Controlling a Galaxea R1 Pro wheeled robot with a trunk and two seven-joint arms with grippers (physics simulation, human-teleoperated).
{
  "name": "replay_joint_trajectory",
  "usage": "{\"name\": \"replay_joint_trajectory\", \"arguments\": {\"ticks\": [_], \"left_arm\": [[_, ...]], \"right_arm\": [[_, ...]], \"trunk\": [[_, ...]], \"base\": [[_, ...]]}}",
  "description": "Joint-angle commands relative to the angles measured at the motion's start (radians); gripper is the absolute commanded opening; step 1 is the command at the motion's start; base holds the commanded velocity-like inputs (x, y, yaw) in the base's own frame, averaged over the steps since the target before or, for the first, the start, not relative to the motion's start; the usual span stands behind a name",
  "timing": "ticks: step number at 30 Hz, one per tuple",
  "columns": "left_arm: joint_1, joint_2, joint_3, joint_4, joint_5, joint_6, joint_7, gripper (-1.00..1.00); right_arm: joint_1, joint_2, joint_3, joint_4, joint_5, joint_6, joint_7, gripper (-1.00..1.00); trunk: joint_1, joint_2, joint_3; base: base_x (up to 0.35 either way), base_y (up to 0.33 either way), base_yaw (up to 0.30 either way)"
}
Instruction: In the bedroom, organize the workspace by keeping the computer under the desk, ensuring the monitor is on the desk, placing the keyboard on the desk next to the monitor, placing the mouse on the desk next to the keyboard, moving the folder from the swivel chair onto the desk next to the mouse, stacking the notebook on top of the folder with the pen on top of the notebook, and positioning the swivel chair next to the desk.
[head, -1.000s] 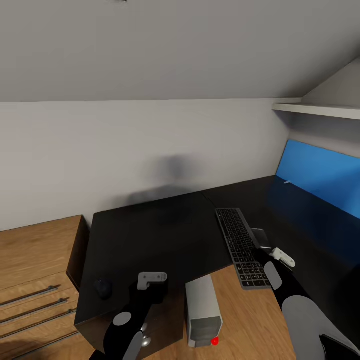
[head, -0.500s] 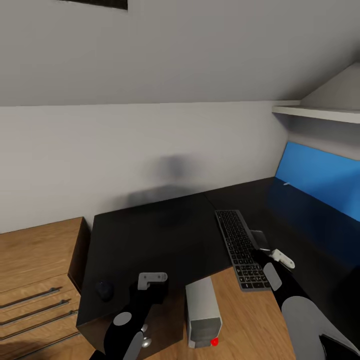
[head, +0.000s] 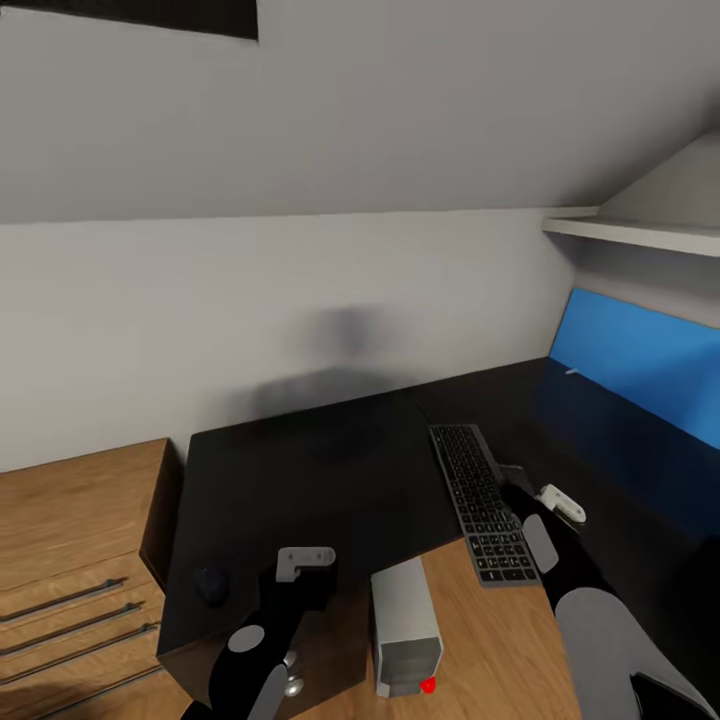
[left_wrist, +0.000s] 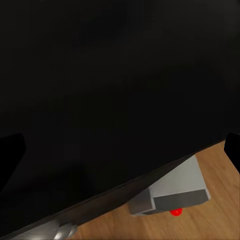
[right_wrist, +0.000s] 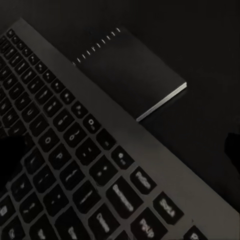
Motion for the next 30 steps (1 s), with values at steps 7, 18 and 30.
{"name": "replay_joint_trajectory", "arguments": {"ticks": [7, 18, 30], "left_arm": [[-0.001, 0.000, -0.002, -0.001, 0.010, 0.003, 0.010, 1.00], [-0.001, 0.000, -0.002, -0.001, 0.009, 0.003, 0.010, 1.00], [-0.001, 0.002, -0.002, 0.000, 0.010, 0.000, 0.009, 1.00]], "right_arm": [[0.039, 0.064, 0.002, -0.220, -0.007, 0.030, -0.003, 1.00], [0.206, 0.156, 0.026, -0.548, -0.008, 0.139, -0.002, 1.00], [0.218, 0.176, 0.039, -0.600, -0.015, 0.174, -0.002, 1.00]], "trunk": [[-0.027, 0.049, 0.021], [-0.054, 0.098, 0.043], [-0.054, 0.098, 0.043]], "base": [[0.000, 0.000, 0.000], [0.000, 0.000, 0.000], [-0.009, 0.000, 0.000]]}}
